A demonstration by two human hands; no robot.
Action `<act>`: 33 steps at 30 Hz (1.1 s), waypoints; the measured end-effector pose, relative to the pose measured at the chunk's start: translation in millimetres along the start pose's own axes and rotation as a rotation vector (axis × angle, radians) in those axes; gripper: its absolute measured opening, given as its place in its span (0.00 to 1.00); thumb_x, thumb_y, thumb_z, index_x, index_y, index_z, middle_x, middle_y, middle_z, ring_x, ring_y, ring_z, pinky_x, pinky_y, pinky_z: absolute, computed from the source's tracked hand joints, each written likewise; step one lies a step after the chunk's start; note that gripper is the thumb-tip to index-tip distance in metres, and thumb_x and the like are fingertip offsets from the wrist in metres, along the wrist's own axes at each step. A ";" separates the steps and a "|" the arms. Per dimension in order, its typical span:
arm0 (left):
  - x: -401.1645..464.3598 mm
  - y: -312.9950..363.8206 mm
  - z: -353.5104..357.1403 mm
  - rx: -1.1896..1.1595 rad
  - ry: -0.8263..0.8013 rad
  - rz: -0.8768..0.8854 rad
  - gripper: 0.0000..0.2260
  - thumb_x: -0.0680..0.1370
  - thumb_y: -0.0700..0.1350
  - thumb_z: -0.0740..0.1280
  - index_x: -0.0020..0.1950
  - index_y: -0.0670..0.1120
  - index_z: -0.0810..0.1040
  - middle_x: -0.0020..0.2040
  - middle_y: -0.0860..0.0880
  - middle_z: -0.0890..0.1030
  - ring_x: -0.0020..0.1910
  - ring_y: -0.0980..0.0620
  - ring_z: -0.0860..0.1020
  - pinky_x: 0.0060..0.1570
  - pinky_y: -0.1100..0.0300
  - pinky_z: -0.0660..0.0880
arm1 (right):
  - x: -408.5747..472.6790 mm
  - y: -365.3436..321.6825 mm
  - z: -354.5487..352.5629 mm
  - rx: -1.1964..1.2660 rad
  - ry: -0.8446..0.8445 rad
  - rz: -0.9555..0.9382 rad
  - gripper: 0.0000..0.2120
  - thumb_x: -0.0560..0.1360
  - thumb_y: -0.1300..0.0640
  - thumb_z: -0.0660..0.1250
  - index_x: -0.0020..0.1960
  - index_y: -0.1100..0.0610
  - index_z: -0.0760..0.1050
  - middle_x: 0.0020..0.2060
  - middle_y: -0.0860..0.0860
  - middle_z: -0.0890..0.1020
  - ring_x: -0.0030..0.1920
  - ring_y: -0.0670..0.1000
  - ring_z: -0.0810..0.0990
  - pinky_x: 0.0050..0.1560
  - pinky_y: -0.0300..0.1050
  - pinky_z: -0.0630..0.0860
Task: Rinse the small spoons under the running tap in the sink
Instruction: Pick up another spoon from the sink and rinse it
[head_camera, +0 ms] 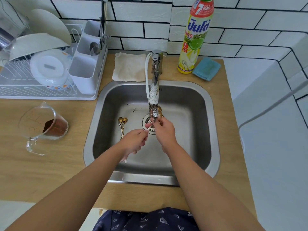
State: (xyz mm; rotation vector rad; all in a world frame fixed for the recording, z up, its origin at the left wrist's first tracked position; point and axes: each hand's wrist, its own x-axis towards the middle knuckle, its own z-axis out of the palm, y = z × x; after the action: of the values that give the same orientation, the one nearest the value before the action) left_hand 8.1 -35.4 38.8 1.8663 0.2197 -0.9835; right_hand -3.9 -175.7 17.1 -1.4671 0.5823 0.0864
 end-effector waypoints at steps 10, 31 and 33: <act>-6.7 4.9 -10.0 -0.052 -0.080 -0.030 0.18 0.84 0.58 0.56 0.38 0.50 0.67 0.29 0.51 0.62 0.27 0.53 0.54 0.26 0.59 0.49 | 0.8 4.2 -8.0 0.211 -0.092 0.198 0.10 0.82 0.49 0.69 0.50 0.56 0.81 0.36 0.46 0.87 0.23 0.44 0.59 0.22 0.37 0.59; -9.7 0.5 -15.6 -0.081 -0.192 -0.008 0.19 0.84 0.60 0.55 0.45 0.47 0.73 0.32 0.49 0.72 0.24 0.54 0.56 0.23 0.62 0.53 | 1.5 5.2 -0.7 0.173 -0.040 0.031 0.09 0.82 0.55 0.70 0.44 0.55 0.77 0.37 0.49 0.88 0.26 0.37 0.77 0.30 0.28 0.70; -8.6 0.9 -11.7 -0.041 -0.155 0.040 0.18 0.85 0.59 0.54 0.49 0.46 0.72 0.34 0.48 0.74 0.24 0.54 0.57 0.24 0.62 0.54 | 1.5 6.8 2.4 0.087 -0.061 0.030 0.08 0.83 0.53 0.67 0.50 0.57 0.80 0.40 0.45 0.89 0.35 0.35 0.81 0.41 0.31 0.73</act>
State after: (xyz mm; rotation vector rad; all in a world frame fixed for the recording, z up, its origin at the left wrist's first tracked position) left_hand 9.2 -24.0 47.7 1.7418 0.1085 -1.0825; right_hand -4.6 -173.0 10.3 -1.3668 0.5525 0.1275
